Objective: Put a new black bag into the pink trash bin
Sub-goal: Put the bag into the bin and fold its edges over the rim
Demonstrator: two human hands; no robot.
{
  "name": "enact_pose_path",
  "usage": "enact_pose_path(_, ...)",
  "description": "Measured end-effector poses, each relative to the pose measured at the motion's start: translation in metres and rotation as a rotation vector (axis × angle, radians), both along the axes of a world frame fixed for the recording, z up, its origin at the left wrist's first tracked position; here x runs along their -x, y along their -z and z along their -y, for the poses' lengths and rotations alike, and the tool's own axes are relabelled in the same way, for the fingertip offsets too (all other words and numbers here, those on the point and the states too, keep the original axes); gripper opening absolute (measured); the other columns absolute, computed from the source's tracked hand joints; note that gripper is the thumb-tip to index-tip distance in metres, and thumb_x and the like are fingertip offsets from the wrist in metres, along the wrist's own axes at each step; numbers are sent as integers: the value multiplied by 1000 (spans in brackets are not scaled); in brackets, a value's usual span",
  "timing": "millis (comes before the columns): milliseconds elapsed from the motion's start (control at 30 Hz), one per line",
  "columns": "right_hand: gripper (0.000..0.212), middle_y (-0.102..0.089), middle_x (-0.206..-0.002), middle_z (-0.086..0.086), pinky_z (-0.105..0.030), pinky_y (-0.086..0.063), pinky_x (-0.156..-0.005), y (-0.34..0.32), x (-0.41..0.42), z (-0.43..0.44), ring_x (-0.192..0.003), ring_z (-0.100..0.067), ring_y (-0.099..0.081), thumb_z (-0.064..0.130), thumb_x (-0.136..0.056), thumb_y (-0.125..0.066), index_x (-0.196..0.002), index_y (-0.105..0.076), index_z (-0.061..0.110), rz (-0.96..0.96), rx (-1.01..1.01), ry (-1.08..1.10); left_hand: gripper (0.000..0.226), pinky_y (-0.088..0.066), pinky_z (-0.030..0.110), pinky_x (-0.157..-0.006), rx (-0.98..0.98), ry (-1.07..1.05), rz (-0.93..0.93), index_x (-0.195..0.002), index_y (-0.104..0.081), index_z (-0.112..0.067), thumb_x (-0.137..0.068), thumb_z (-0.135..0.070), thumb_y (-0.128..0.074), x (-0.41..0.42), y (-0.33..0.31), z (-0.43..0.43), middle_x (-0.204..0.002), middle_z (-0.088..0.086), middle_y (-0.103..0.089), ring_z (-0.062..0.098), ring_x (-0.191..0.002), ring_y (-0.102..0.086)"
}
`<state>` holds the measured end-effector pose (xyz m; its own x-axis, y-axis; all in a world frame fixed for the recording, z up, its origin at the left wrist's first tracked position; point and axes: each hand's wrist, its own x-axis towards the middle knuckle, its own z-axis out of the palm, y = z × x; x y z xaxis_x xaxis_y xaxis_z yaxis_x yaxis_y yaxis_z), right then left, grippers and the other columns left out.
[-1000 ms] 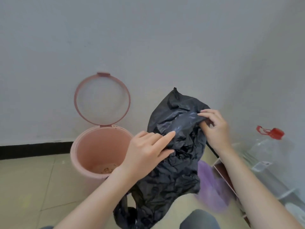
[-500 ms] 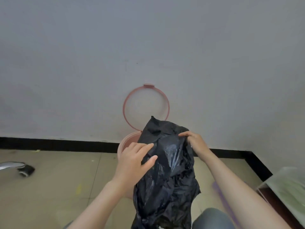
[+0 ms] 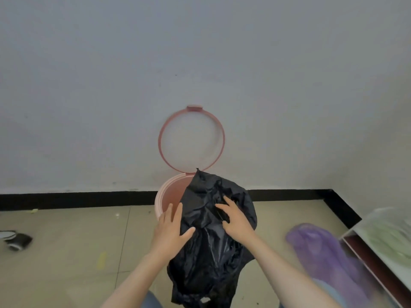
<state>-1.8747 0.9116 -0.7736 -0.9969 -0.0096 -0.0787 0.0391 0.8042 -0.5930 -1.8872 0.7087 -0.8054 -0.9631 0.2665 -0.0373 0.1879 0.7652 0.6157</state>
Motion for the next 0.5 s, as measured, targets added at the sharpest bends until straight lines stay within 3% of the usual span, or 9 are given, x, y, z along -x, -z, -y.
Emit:
enact_pose_path(67, 49, -14, -155, 5, -19, -12, -111, -10, -10, -6, -142, -10, -12, -1, -88, -48, -132, -45, 23, -102, -65, -92, 89, -19, 40, -116, -162, -51, -19, -146, -1, -22, -82, -53, -55, 12, -6, -7, -157, 7, -3, 24, -143, -8)
enact_pose_path(167, 45, -25, -146, 15, -18, -20, -112, -39, -26, -20, -137, -4, -22, -5, -84, -50, -121, -56, 20, -235, -74, -179, 97, -22, 42, -116, -589, -167, 17, -145, -13, -17, -72, -40, -73, 35, -21, -15, -153, 5, -23, 21, -140, -21)
enact_pose_path(233, 44, -34, -135, 23, -7, -24, -107, -63, -28, -30, -130, 4, -32, -10, -80, -52, -112, -62, 19, -316, 10, -190, 103, -24, 25, -109, -758, -246, 152, -146, -5, -22, -71, -36, -75, 47, -30, -23, -148, -2, -31, 11, -133, -30)
enact_pose_path(267, 45, -39, -130, 25, -2, -25, -104, -73, -26, -34, -125, 7, -36, -12, -78, -53, -107, -64, 21, -341, 75, -179, 104, -24, 15, -99, -738, -250, 176, -146, -3, -23, -72, -35, -75, 51, -34, -28, -143, -5, -36, 6, -127, -32)
enact_pose_path(300, 49, -44, -126, 26, 0, -26, -102, -82, -21, -36, -122, 9, -40, -13, -77, -54, -103, -64, 27, -356, 140, -158, 100, -23, 10, -91, -717, -238, 171, -146, -7, -22, -73, -32, -74, 54, -37, -33, -142, -3, -38, 5, -123, -33)
enact_pose_path(367, 58, -47, -124, 25, 1, -26, -101, -89, -11, -37, -120, 6, -43, -14, -76, -55, -98, -60, 40, -369, 224, -85, 79, -27, 13, -92, -793, -241, 154, -141, -29, -20, -76, -22, -73, 59, -39, -43, -139, 2, -45, 12, -124, -40)
enact_pose_path(433, 54, -43, -131, 17, -3, -23, -104, -83, 0, -41, -127, -3, -38, -9, -79, -57, -106, -56, 37, -399, 231, 58, 52, -37, 27, -91, -931, -334, 164, -127, -48, -15, -79, -14, -69, 57, -43, -46, -126, 6, -57, 22, -114, -52)
enact_pose_path(500, 45, -38, -139, 6, -19, -23, -109, -69, 6, -46, -131, -10, -32, 8, -85, -61, -123, -50, 28, -357, 275, 280, 35, -44, 33, -89, -990, -452, 147, -113, -55, -18, -80, -13, -67, 54, -42, -38, -114, 4, -61, 22, -104, -56)
